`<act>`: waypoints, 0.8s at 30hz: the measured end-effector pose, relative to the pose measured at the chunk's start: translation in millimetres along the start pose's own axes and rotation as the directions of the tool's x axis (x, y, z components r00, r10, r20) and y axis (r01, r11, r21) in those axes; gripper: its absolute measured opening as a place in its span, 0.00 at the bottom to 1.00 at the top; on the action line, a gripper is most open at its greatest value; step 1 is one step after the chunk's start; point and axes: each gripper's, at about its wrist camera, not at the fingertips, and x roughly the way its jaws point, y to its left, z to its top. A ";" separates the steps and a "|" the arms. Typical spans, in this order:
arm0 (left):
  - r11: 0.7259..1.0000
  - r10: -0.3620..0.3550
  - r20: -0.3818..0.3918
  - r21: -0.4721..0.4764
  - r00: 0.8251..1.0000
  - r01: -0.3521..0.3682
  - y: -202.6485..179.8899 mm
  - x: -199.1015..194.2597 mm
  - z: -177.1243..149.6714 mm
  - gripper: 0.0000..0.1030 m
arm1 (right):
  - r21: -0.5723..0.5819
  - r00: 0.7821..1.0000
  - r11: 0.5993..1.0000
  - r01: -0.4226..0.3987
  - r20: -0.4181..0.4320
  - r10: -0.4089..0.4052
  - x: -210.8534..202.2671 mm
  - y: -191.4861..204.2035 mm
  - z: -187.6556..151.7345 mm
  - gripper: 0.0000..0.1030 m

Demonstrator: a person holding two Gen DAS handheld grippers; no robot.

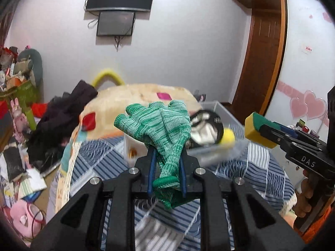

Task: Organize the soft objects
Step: 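Drop the sponge into the box with the right tool while the left drops the glove in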

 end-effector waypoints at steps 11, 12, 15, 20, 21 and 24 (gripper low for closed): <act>0.999 -0.028 -0.043 0.024 0.999 0.029 -8.3 60.5 21.1 0.18 | -0.037 0.999 0.999 -0.019 -0.026 0.018 43.9 18.9 10.6 0.44; 0.999 -0.027 -0.054 0.021 0.998 0.028 -7.8 67.3 19.7 0.18 | -0.041 0.999 0.999 -0.019 -0.035 0.018 48.0 19.4 9.3 0.44; 0.999 -0.030 -0.093 0.017 0.995 0.032 -6.5 85.8 14.5 0.19 | -0.052 0.997 0.998 -0.024 -0.073 0.020 62.1 21.8 3.1 0.44; 0.999 -0.027 -0.128 0.020 0.991 0.030 -6.5 102.6 4.8 0.22 | -0.071 0.996 0.997 -0.019 -0.092 0.012 68.1 23.6 -1.4 0.48; 0.999 -0.025 -0.126 0.021 0.992 0.028 -6.3 102.0 3.8 0.27 | -0.074 0.996 0.997 -0.015 -0.093 0.008 67.1 23.5 -0.7 0.51; 0.999 -0.028 -0.125 0.012 0.992 0.030 -4.8 97.7 2.9 0.36 | -0.069 0.993 0.997 -0.016 -0.115 0.008 67.7 20.8 -0.8 0.62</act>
